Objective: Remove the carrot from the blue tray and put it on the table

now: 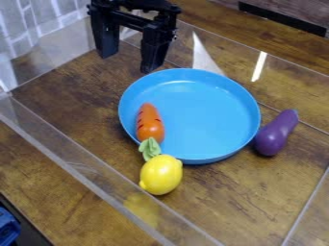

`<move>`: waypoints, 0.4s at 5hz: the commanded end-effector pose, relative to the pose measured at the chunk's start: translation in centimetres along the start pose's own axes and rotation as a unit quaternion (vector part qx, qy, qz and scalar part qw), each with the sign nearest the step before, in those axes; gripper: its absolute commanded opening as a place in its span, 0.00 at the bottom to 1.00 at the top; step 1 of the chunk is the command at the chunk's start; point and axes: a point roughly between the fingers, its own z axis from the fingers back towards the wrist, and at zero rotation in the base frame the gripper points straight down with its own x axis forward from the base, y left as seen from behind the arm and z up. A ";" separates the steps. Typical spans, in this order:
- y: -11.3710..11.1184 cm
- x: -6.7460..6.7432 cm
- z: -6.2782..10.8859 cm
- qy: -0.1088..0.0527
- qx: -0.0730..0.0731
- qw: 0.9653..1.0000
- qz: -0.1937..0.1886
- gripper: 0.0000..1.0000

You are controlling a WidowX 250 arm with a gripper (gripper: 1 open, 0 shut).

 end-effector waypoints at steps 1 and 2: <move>0.7 0.7 -0.9 0.006 0.000 1.000 -0.019 1.00; 0.8 1.7 -3.2 0.001 0.001 1.000 -0.024 1.00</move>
